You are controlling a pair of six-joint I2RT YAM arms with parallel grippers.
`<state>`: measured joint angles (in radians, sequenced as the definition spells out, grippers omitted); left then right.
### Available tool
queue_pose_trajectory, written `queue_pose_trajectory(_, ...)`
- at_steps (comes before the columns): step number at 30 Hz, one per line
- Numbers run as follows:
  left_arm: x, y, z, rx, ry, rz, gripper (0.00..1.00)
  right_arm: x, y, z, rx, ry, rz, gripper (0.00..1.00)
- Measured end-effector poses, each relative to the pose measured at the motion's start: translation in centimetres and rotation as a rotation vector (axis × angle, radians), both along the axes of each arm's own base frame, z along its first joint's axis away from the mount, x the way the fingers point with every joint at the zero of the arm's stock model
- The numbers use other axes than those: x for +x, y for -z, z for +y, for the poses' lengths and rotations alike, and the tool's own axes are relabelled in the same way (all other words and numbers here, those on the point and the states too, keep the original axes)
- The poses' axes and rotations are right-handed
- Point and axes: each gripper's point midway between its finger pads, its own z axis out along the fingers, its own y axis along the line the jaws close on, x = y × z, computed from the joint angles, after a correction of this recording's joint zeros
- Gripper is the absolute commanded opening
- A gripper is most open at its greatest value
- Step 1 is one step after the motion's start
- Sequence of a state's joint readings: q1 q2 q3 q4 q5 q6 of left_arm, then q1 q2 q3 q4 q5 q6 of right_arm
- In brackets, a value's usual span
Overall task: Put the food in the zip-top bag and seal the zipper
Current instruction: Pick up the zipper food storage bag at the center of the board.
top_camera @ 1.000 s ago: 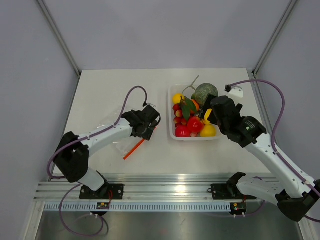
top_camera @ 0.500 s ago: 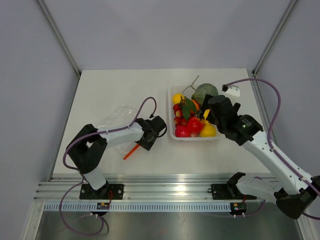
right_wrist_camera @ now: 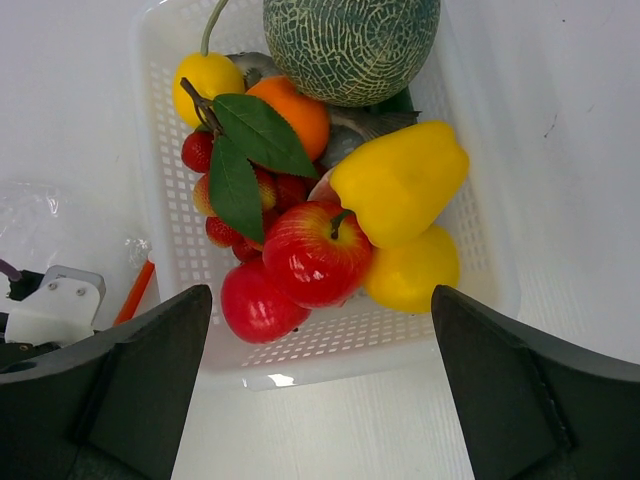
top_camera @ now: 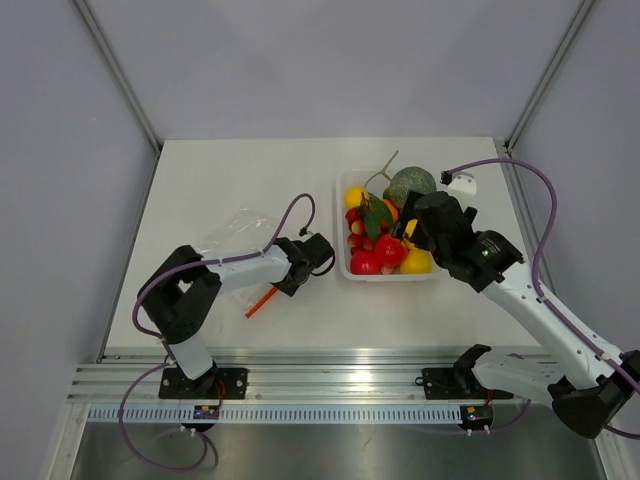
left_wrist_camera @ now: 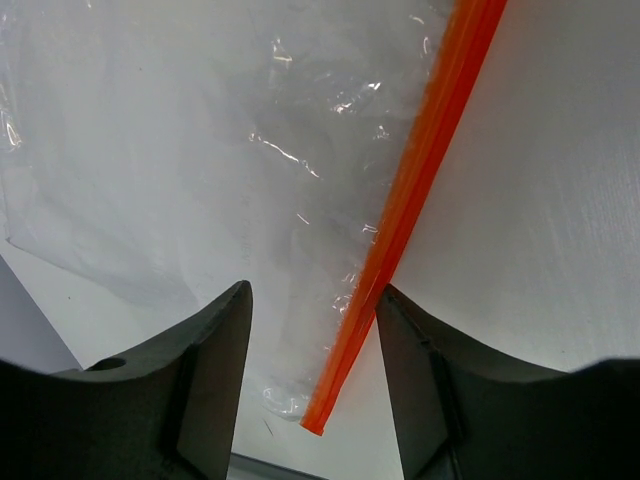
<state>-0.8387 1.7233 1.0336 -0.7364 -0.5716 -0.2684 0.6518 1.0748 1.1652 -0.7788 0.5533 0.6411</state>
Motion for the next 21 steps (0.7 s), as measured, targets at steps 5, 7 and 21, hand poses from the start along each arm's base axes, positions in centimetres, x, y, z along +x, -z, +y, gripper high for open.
queue_pose_trajectory(5, 0.3, 0.0, 0.0, -0.005, -0.007, -0.01, 0.44, 0.0, 0.3, 0.4, 0.014, -0.016, 0.006, 1.0)
queue_pose_trajectory(7, 0.4, 0.0, 0.0, -0.01, -0.012, -0.015, 0.32, 0.0, 0.5, 0.5, 0.015, -0.016, 0.009, 1.0)
queue_pose_trajectory(21, 2.6, -2.8, 1.8, -0.101, -0.128, -0.11, 0.0, -1.7, 2.7, 2.4, 0.06, -0.166, 0.064, 0.99)
